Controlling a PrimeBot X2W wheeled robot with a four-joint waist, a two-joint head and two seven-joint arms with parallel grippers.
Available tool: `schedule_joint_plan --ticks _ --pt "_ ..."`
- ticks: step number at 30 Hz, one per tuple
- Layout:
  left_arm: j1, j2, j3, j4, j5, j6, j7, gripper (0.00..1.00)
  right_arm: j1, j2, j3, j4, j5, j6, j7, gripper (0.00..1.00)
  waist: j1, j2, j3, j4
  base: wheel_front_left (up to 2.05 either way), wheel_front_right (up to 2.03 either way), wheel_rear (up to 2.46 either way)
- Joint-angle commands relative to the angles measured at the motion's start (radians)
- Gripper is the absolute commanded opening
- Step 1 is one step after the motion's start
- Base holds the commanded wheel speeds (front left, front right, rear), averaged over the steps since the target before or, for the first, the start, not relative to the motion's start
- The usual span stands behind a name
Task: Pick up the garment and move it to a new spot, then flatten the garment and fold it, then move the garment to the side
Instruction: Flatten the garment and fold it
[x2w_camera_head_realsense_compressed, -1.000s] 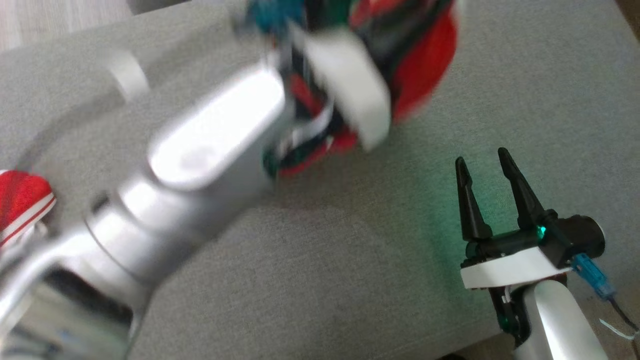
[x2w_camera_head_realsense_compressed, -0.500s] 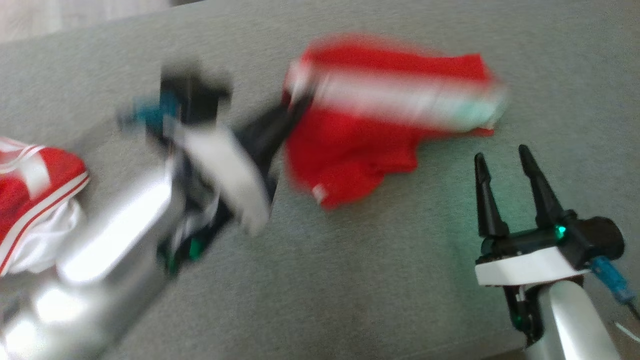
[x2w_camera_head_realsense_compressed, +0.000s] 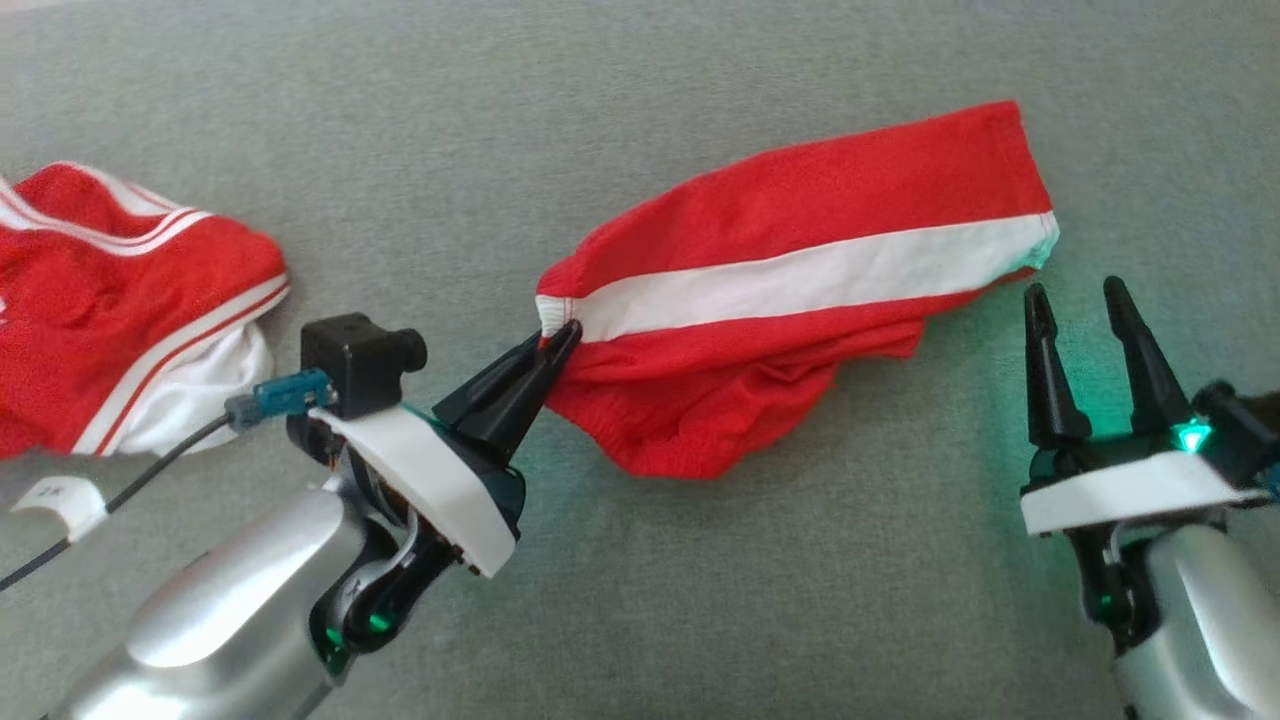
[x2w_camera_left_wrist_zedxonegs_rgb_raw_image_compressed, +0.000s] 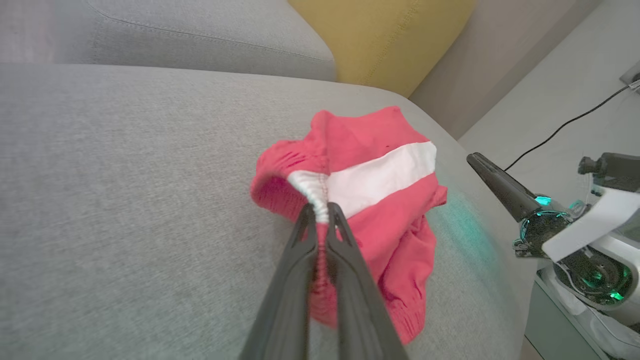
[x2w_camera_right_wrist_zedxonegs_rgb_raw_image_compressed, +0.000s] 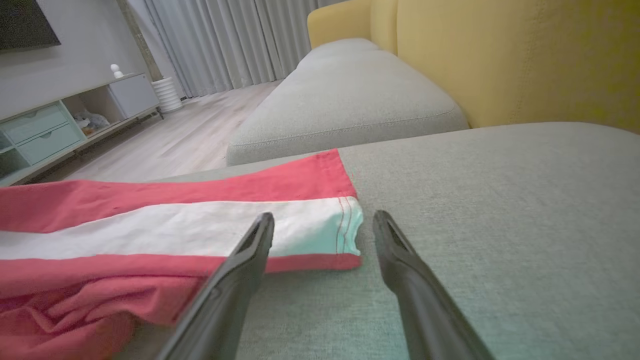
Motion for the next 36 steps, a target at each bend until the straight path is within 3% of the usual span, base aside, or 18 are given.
schedule_joint_plan --ticks 1,13,19,23,24,25,26,32,36 --pt "-0.017 0.028 0.049 -0.023 0.002 -0.004 -0.012 0.00 -0.030 -0.036 0.041 0.004 0.032 0.007 -0.002 1.00 0.0000 0.0000 -0.005 0.014 0.00 0.00 0.00" --pt "-0.022 0.032 0.042 -0.022 0.006 -0.007 -0.008 0.00 -0.238 -0.172 0.269 0.200 0.408 0.007 0.001 1.00 0.0000 0.0000 0.000 0.048 0.00 0.00 0.00" --pt "-0.033 0.027 0.033 -0.021 0.017 -0.006 -0.002 0.00 -0.306 -0.244 0.388 0.226 0.674 0.007 0.057 1.00 0.0000 0.0000 0.010 0.063 0.00 0.00 0.00" --pt "-0.036 0.021 0.026 -0.017 0.020 -0.006 0.001 0.00 -0.319 -0.289 0.477 0.212 0.788 0.007 0.091 1.00 0.0000 0.0000 0.009 0.072 0.00 0.00 0.00" --pt "-0.036 0.020 0.025 -0.015 0.020 -0.007 0.002 0.00 -0.320 -0.300 0.496 0.202 0.811 0.007 0.089 0.85 0.0000 0.0000 0.007 0.073 0.00 0.00 0.00" --pt "-0.036 0.020 0.024 -0.013 0.020 -0.007 0.002 0.00 -0.322 -0.311 0.513 0.197 0.829 0.007 0.083 0.15 0.0000 0.0000 0.004 0.073 0.00 0.00 0.00" --pt "-0.035 0.021 0.023 -0.011 0.021 -0.007 0.002 0.00 -0.323 -0.321 0.529 0.192 0.844 0.007 0.075 0.00 0.0000 0.0000 0.000 0.073 0.00 0.00 0.00" --pt "-0.049 0.036 0.028 -0.005 0.046 -0.004 -0.012 0.00 -0.348 -0.372 0.578 0.168 0.883 0.007 0.027 0.00 0.0000 0.0000 -0.015 0.063 0.00 0.00 0.00" --pt "-0.143 0.057 0.037 -0.002 0.118 -0.016 -0.008 0.00 -0.420 -0.413 0.545 0.123 0.893 0.007 0.002 0.00 0.0000 0.0000 -0.002 0.047 0.00 0.00 0.00"
